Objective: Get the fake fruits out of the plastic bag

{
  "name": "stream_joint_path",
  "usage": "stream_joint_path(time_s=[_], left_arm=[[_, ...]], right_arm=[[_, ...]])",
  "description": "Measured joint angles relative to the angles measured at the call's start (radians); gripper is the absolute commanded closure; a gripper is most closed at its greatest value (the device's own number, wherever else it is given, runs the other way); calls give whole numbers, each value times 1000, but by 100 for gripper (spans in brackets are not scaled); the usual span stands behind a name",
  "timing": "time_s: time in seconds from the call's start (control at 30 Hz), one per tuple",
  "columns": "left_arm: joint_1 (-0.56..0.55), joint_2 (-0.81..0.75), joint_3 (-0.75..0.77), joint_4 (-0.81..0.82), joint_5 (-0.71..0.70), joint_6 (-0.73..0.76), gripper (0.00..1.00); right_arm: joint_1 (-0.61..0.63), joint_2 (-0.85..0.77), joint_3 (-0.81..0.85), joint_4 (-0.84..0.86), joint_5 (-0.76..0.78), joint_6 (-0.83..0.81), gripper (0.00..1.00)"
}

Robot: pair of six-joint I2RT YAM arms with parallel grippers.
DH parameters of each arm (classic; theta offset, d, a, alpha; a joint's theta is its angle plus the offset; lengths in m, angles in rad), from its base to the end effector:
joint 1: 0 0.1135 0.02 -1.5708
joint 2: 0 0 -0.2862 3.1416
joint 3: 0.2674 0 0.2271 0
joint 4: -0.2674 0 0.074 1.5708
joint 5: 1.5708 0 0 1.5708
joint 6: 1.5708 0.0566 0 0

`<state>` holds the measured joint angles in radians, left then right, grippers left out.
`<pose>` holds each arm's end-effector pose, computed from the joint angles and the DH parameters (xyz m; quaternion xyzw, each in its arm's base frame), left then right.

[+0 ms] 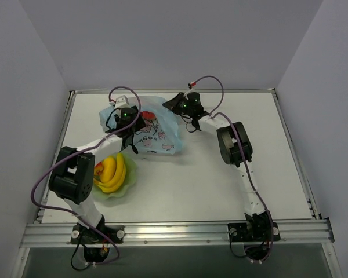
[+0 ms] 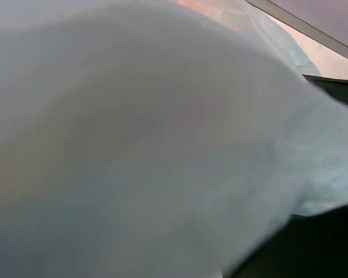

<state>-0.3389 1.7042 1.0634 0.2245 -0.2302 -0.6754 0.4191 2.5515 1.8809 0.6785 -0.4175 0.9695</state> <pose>0.3698 -0.1167 0.2621 -0.2012 0.8102 -0.1792 0.5206 0.5318 0.2620 0.1846 0.0457 0.7031 0.5565 0.4403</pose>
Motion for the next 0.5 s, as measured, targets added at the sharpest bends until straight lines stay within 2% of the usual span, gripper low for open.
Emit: stream_joint_path(time_s=[0.2,0.3,0.5], left_arm=[[8,-22,-39,-40,-19,-4,50],[9,-28,-55,-53,-21,-6,45],[9,-22,-47,-65,40,-1,17]], right_arm=[[9,-135,-121,7,-17,-64,100],[15,-221,-184,11,-17,-89,100],[27,-273,-206,39,-22,-108,100]])
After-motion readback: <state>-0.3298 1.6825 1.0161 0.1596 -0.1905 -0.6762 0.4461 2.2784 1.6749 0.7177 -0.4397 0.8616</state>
